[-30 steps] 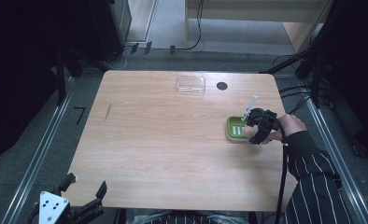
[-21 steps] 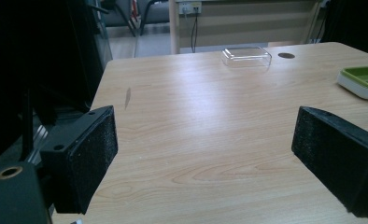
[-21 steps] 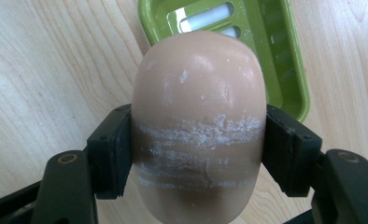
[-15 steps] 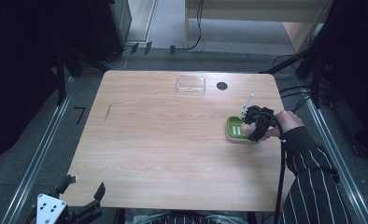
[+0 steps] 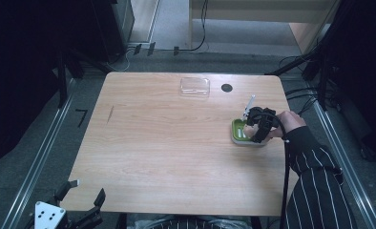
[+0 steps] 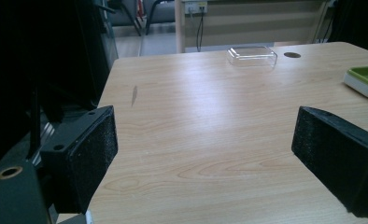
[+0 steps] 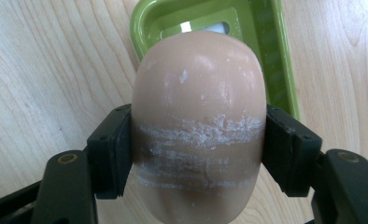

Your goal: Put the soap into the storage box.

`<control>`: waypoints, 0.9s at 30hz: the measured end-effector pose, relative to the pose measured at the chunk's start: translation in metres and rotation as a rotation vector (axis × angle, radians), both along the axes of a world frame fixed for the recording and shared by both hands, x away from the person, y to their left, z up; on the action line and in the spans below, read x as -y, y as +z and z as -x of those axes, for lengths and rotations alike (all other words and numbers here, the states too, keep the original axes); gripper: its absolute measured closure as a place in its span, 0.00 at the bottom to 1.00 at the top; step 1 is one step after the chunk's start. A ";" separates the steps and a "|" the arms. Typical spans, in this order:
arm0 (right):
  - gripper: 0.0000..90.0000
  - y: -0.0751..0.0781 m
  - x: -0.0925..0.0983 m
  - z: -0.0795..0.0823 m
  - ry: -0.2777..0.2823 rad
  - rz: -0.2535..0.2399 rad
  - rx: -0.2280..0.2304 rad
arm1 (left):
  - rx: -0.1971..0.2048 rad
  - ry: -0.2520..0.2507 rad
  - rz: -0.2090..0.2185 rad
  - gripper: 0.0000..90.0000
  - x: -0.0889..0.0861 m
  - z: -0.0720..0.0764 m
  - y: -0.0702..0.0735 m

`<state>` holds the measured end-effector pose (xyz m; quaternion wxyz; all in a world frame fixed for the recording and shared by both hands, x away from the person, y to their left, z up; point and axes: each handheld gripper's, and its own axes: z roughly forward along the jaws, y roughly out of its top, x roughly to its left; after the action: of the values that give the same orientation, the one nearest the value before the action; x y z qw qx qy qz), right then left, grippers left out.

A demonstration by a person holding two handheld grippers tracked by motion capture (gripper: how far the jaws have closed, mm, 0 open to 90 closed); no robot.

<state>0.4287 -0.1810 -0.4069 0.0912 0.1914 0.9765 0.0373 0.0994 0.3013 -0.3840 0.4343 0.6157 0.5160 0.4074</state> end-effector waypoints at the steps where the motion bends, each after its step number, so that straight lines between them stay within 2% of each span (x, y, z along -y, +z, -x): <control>1: 0.38 0.000 -0.001 -0.001 0.002 -0.004 0.000 | -0.001 0.005 -0.001 0.08 0.000 0.001 0.000; 14: 0.38 -0.003 -0.005 -0.012 0.011 -0.010 0.000 | 0.000 0.028 -0.004 0.08 -0.002 0.007 0.000; 27: 0.38 -0.010 -0.005 -0.019 0.029 -0.007 -0.009 | -0.001 0.027 -0.003 0.08 -0.002 0.007 0.000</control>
<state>0.4478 -0.1756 -0.4172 0.0859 0.1778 0.9795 0.0410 0.0922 0.3033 -0.3840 0.4276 0.6095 0.5238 0.4139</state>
